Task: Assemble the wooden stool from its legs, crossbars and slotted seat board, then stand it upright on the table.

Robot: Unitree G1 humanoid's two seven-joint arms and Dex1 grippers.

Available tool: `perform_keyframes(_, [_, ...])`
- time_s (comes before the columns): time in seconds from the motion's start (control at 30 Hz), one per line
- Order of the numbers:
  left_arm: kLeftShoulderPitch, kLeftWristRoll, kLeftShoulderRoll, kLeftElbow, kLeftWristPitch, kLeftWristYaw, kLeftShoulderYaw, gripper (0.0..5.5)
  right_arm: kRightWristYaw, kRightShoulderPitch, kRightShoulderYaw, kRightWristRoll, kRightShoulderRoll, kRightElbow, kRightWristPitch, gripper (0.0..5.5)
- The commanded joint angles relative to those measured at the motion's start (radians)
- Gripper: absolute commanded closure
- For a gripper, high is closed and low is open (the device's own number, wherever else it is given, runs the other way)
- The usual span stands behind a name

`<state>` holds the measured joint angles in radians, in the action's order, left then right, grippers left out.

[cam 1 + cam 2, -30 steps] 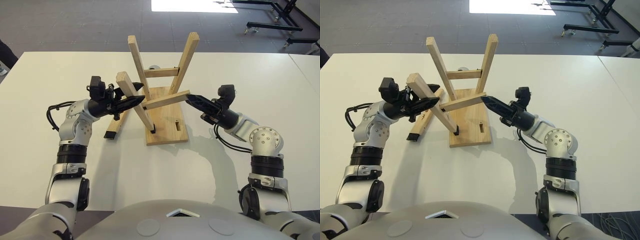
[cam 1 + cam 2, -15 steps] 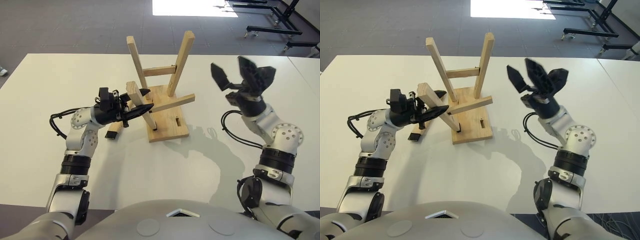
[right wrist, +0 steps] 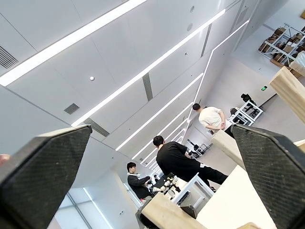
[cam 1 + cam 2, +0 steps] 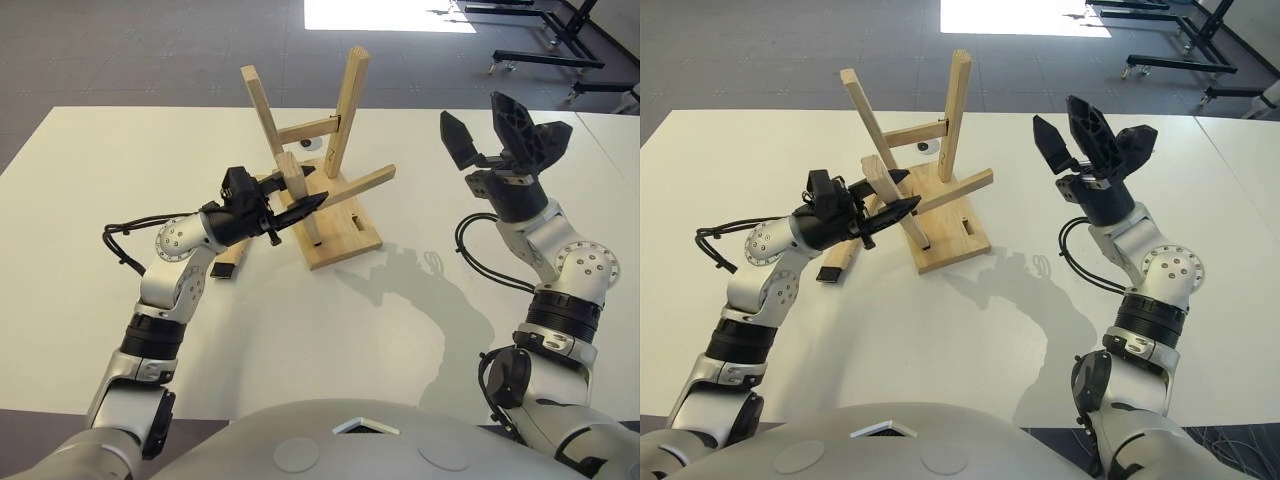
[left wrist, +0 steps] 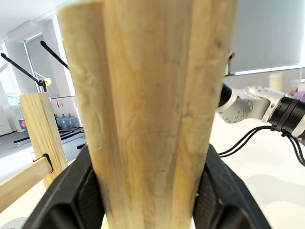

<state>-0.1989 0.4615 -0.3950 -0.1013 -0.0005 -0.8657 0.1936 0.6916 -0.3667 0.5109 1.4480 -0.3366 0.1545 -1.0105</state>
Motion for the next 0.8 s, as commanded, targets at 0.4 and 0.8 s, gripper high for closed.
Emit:
perform_keyframes(0.4, [-0.028, -0.003, -0.188, -0.168, 0.700, 0.139, 0.105, 3.45, -0.026, 0.009, -0.026, -0.024, 0.014, -0.012, 0.015, 0.10])
perform_keyframes(0.8, [-0.111, -0.172, -0.192, -0.193, 0.771, 0.286, 0.239, 3.45, -0.026, 0.030, -0.025, -0.032, 0.031, -0.021, 0.029, 0.10])
